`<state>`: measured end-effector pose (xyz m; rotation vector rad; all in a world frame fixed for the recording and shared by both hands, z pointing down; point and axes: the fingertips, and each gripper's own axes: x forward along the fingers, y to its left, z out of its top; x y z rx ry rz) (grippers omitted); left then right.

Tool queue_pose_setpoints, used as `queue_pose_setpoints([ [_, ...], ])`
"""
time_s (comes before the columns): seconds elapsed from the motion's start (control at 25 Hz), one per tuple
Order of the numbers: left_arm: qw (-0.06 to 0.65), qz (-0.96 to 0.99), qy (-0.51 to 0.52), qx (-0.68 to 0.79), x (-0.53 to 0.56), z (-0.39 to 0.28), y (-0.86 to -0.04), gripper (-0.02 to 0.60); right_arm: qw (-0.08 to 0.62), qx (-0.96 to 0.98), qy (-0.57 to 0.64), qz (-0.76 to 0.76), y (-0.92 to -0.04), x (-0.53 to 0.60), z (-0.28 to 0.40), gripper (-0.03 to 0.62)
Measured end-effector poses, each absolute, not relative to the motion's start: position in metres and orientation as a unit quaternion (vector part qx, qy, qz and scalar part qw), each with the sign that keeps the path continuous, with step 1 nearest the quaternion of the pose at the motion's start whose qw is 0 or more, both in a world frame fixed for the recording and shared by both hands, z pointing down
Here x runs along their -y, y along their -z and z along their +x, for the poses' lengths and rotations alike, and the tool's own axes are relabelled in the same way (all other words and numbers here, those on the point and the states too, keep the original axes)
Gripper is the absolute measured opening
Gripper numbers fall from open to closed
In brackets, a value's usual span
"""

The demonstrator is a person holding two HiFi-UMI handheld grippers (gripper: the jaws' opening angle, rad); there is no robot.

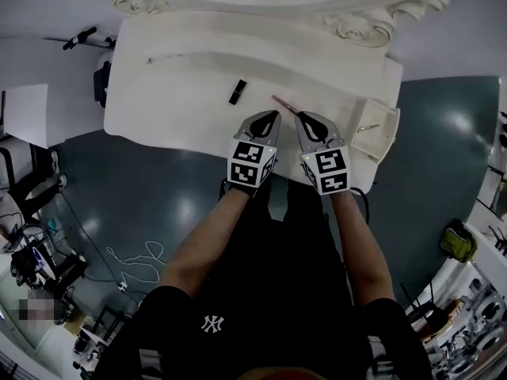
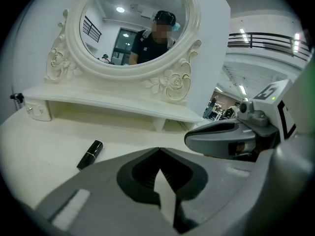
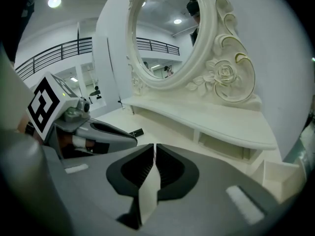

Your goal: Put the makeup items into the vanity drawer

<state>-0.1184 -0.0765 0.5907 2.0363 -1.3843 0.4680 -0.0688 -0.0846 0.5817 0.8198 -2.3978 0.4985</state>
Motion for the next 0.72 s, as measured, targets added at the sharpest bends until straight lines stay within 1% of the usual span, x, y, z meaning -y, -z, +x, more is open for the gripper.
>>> queue_pose_setpoints([
  [0.48, 0.327, 0.763, -0.185, 0.526, 0.086, -0.127, -0.611, 0.002, 0.374, 0.881, -0.135, 0.256, -0.640, 0.090, -0.083, 0.111],
  [0.72, 0.328, 0.761, -0.189, 0.526, 0.086, -0.128, -0.614, 0.002, 0.400, 0.873, -0.131, 0.247, -0.657, 0.091, -0.084, 0.121],
])
